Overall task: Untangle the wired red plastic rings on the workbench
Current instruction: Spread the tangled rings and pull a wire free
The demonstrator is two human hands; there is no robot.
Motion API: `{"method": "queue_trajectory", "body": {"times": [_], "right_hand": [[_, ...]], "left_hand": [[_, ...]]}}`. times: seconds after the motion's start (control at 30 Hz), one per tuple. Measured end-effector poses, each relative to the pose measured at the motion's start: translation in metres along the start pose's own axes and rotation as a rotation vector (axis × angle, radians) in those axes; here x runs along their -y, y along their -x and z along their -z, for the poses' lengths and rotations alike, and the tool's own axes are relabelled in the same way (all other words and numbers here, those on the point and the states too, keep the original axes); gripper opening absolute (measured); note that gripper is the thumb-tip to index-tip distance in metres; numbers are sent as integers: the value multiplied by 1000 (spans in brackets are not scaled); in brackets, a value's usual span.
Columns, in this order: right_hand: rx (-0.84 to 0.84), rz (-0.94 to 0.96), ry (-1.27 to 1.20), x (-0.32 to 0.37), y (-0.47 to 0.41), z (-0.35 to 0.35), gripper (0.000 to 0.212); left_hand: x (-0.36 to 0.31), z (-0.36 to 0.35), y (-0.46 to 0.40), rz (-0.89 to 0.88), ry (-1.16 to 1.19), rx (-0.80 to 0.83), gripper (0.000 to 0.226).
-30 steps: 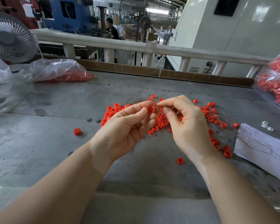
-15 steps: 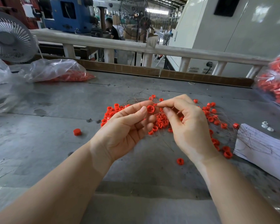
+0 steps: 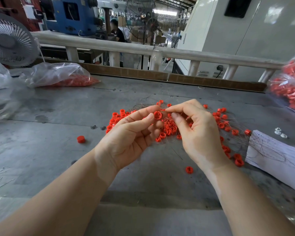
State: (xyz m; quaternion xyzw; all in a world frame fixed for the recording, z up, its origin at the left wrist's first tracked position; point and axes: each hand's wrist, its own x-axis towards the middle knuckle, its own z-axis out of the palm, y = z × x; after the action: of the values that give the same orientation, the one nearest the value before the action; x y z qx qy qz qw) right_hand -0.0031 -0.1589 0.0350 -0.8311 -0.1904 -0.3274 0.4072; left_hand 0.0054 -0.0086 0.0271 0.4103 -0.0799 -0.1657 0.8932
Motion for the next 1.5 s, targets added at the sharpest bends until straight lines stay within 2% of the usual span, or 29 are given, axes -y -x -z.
{"method": "queue_trajectory", "body": {"times": [0.7,0.97,1.13,1.33,1.5], "right_hand": [[-34,19,-67,3,1,2,10],[7,-1,-117,7,1,2,10],[5,-8,-140,8,1,2,15],[16,-38,-182,9,1,1,19],[42,-46,-202,10,1,1,19]], "left_hand": [[-4,-3,4,-1,77,-2,24],[-4,-2,5,-22,53,-9,23],[-4,-2,5,-3,79,12,24],[-3,-2,6,-8,-1,-4,23],[-4,-2,5,-2,54,-6,24]]}}
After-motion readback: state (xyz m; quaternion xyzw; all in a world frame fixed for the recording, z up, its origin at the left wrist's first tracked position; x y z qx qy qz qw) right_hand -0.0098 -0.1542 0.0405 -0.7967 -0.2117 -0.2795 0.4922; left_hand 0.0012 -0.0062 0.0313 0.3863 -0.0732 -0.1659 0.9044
